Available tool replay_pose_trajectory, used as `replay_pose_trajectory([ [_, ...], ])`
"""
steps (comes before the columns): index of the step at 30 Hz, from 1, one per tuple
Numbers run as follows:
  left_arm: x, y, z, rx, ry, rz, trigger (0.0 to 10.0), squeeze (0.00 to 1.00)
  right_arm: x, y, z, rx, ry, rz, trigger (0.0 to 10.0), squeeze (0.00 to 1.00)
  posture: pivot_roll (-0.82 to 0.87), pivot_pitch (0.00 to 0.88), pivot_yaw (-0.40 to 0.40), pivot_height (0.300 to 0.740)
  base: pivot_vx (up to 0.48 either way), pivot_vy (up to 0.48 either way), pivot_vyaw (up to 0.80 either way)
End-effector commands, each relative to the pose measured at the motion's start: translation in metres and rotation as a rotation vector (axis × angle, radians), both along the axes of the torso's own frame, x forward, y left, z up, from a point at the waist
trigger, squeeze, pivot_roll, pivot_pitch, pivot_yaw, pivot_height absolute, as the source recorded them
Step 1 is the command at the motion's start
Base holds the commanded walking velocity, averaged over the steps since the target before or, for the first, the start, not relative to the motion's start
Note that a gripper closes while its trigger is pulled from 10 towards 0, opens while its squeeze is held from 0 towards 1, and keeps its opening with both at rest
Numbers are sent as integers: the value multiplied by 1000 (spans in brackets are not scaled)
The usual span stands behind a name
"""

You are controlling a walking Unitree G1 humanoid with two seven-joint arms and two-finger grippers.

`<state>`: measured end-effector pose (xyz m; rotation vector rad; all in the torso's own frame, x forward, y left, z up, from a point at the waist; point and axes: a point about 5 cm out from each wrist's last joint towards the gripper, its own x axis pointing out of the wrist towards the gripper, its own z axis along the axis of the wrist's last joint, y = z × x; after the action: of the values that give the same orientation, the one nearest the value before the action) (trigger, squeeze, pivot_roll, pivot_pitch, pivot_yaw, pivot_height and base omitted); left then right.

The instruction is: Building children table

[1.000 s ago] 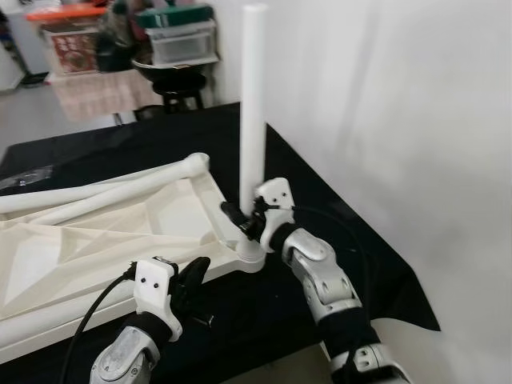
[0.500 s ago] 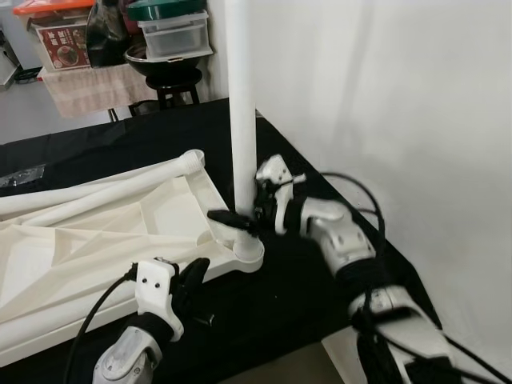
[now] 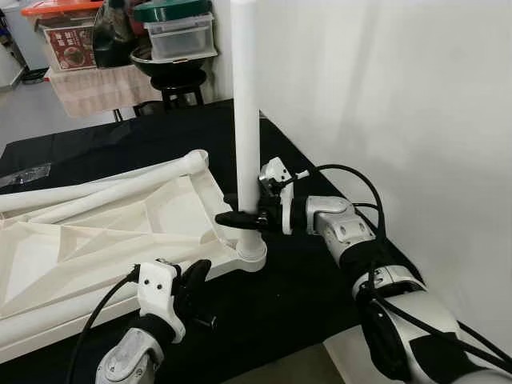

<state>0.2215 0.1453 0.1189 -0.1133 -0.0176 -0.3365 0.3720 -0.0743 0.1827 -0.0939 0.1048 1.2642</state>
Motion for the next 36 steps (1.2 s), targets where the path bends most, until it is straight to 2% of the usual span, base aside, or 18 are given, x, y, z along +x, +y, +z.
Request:
replay_pose_trajectory([
  [1, -1, -1, -2, 10, 8, 5, 10000, 0, -1, -2, -6, 18, 16, -17, 0, 0, 4, 17, 9, 740, 0, 0, 0],
  [4, -1, -1, -2, 10, 7, 5, 10000, 0, 0, -7, -9, 24, 15, -47, 0, 0, 1, 23, 7, 740, 0, 0, 0],
  [5, -2, 0, -1, 8, 3, 8, 10000, 0, -8, -8, -29, -5, -17, -223, 0, 0, -12, 41, 1, 740, 0, 0, 0],
  [6, -2, 0, -1, 8, 3, 8, 10000, 0, -8, -8, -29, -5, -17, -223, 0, 0, -12, 41, 1, 740, 0, 0, 0],
  [7, -3, 1, 0, 7, 2, 9, 10000, 0, -13, -6, -38, -26, -48, -337, 0, 0, -12, 41, 1, 740, 0, 0, 0],
  [8, -3, 2, 1, 7, 1, 9, 10000, 0, -24, 0, -48, 14, 22, -653, 0, 0, -20, 58, 9, 740, 0, 0, 0],
  [10, -3, 3, 1, 9, 2, 7, 10000, 0, -43, 12, -51, -14, -25, -713, 0, 0, -11, 60, 15, 740, 0, 0, 0],
  [17, -3, 5, 0, 16, 8, 3, 10000, 0, -44, 29, -48, 24, -12, -681, 0, 0, -2, 50, 9, 740, 0, 0, 0],
  [18, -3, 5, 0, 14, 10, -1, 10000, 0, -42, 31, -51, 20, 6, -677, 6745, 0, -2, 50, 9, 740, 0, 0, 0],
  [19, -3, 5, 0, 14, 10, -1, 10000, 0, -42, 31, -51, 20, 6, -677, 6745, 0, -2, 50, 9, 740, 0, 0, 0],
  [20, -3, 5, 0, 14, 9, 0, 10000, 0, -41, 35, -54, -4, 17, -660, 10000, 0, -6, 50, 15, 740, 0, 0, 0],
  [23, -3, 6, 0, 18, 6, 11, 10000, 0, -40, 37, -55, 11, 34, -638, 10000, 0, -3, 51, 16, 740, 0, 0, 0],
  [24, -2, 6, 1, 21, 4, 19, 10000, 0, -38, 38, -52, 33, 48, -619, 10000, 1000, 0, 47, 15, 740, 0, 0, 0],
  [30, -1, 6, 0, 21, 6, 20, 10000, 0, -25, 33, -30, 101, 49, -502, 10000, 1000, 3, 36, 17, 740, 0, 0, 0],
  [31, -1, 5, -1, 21, 7, 18, 10000, 0, -22, 31, -23, 114, 47, -439, 10000, 612, 1, 34, 18, 740, 0, 0, 0],
  [33, 0, 5, -1, 20, 8, 17, 10000, 0, -21, 30, -18, 108, 47, -353, 10000, 612, 1, 33, 16, 740, 0, 0, 0],
  [34, 0, 5, -1, 20, 8, 16, 10000, 0, -21, 27, -14, 81, 32, -254, 10000, 0, 1, 32, 15, 740, 0, 0, 0],
  [36, 0, 5, -1, 19, 8, 15, 10000, 0, -19, 23, -11, 49, 11, -159, 10000, 0, 2, 28, 12, 740, 0, 0, 0],
])
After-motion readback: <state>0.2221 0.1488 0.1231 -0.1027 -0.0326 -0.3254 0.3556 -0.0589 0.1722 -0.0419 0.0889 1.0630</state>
